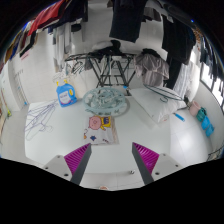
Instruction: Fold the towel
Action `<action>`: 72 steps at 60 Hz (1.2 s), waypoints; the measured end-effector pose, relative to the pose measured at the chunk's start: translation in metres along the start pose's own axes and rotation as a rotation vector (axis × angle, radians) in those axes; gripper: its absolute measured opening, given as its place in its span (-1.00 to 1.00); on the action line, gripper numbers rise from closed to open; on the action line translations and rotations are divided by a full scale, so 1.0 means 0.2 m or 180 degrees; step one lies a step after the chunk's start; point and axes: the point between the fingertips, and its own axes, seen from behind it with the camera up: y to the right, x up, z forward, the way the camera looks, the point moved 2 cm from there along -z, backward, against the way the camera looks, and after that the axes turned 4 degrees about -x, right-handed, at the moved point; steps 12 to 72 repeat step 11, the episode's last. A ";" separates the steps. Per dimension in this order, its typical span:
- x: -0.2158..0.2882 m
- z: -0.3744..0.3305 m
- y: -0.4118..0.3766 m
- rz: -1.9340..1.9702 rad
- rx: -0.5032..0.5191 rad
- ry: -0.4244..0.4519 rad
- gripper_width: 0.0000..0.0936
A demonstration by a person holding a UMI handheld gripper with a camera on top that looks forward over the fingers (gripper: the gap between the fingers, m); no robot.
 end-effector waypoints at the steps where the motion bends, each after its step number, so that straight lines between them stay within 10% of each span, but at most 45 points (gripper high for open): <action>1: 0.00 0.00 0.00 0.0005 0.0011 0.0009 0.84; 72: -0.01 -0.01 -0.07 -0.0025 0.0112 0.0010 0.83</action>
